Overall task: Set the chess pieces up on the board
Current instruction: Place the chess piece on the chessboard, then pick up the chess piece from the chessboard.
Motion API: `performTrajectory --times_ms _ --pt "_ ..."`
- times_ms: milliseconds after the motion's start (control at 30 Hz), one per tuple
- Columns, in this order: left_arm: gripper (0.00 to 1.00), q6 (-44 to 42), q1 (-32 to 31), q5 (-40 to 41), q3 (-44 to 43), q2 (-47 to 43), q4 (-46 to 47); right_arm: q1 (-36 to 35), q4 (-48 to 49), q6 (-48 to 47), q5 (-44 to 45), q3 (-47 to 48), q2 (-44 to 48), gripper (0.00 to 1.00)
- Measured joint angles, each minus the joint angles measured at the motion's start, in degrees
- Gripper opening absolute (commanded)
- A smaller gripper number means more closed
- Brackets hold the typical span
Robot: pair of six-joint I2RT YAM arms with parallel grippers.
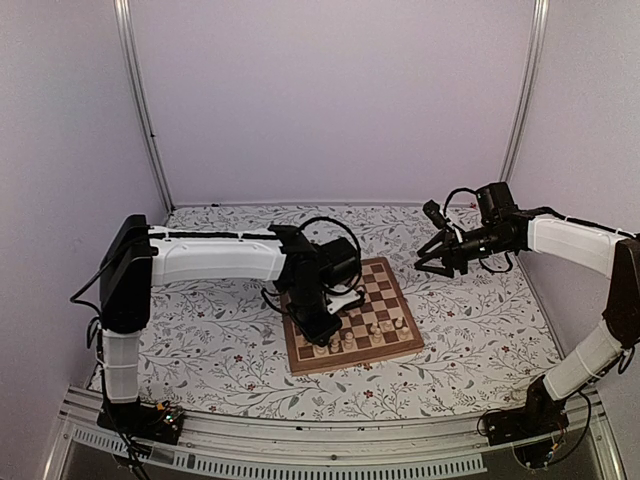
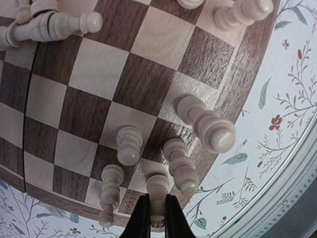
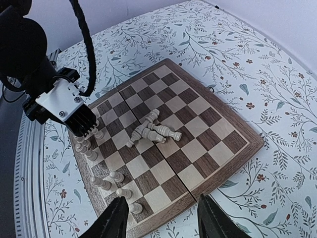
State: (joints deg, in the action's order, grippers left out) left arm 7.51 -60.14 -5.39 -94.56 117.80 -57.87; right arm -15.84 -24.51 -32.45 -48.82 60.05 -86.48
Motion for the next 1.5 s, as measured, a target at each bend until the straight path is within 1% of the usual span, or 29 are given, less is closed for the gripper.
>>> performTrajectory --times_ms 233,500,700,800,900,1067,1233,1367,1500 --pt "0.19 -0.1 0.0 0.2 0.0 0.4 0.0 0.0 -0.6 -0.1 -0.3 0.2 -0.2 0.51" --pt "0.23 -0.2 0.0 0.1 -0.4 0.4 -0.2 0.0 -1.2 -0.4 -1.0 0.4 -0.8 0.52" --pt "0.26 0.1 0.0 0.9 -3.1 -0.3 -2.4 0.0 -1.2 0.1 -1.0 0.9 -0.8 0.51" --pt "0.28 0.0 0.0 2.0 -4.6 -2.8 -4.0 -0.1 -1.6 0.4 -0.7 1.7 -0.7 0.51" --pt "0.32 -0.2 0.3 3.3 -5.9 -5.9 -3.8 -1.2 -3.3 0.0 1.6 3.9 -0.7 0.50" --pt "0.34 -0.5 3.5 4.0 -7.2 -7.9 1.7 -5.8 -5.3 -2.6 6.4 8.8 -2.5 0.47" --pt "0.34 -1.2 9.5 4.2 -7.1 -5.3 9.7 -9.2 -6.0 -4.7 10.1 12.3 -9.1 0.43" --pt "0.34 -1.0 14.3 0.9 -7.1 -1.0 15.2 -10.2 -7.3 -5.8 12.0 15.8 -15.9 0.43" --pt "0.34 -0.6 17.4 -3.3 -7.1 3.4 18.8 -10.8 -8.0 -6.4 12.8 20.3 -22.5 0.47"
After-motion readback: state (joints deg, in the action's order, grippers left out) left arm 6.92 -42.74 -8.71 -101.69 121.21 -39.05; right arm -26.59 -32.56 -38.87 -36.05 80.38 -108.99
